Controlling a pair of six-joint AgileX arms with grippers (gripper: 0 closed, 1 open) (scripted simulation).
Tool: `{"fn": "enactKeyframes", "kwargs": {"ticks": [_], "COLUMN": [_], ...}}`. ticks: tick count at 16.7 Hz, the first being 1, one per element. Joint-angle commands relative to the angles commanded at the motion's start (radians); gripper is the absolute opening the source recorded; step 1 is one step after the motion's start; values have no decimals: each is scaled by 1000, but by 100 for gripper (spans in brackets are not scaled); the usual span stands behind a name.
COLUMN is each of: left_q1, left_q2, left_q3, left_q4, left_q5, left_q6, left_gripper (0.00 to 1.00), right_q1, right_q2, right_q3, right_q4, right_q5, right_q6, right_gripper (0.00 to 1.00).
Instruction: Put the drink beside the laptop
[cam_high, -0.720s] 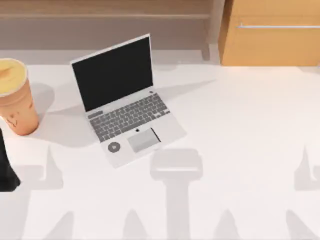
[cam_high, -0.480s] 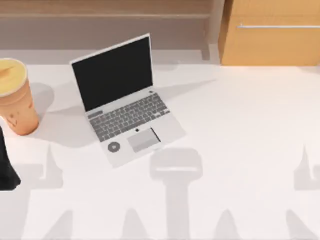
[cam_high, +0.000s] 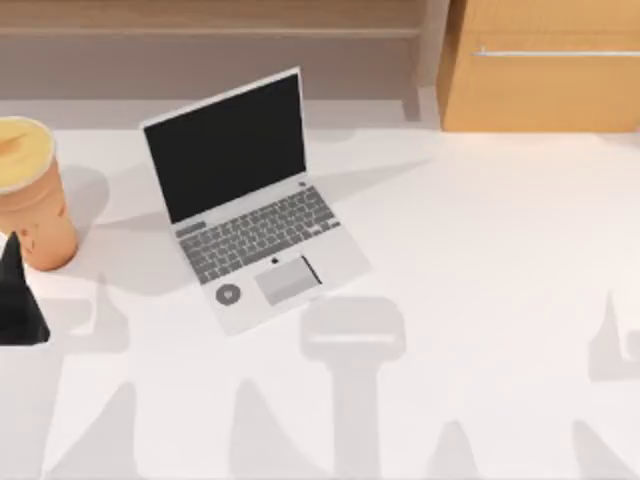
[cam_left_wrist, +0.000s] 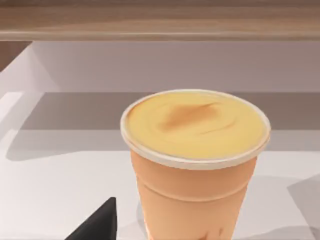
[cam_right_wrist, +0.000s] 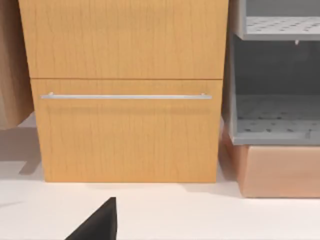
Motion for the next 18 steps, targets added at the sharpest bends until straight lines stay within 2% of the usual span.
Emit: {"fn": "enactKeyframes", "kwargs": {"ticks": [10,14,18], "left_q1": [49,57,58], "left_q2": [691,815,821], "left_q3": [79,93,94], "left_q4": [451,532,536], "left_q5": [66,78,79], "left_q6": [20,23,23], "left_gripper": [100,100,100], "right_q1": [0,0,0], "right_q2": [0,0,0], "right_q3": [0,0,0], "right_q4": [0,0,0], "right_q5": [0,0,0], "right_q6": [0,0,0], "right_gripper": [100,100,100]}}
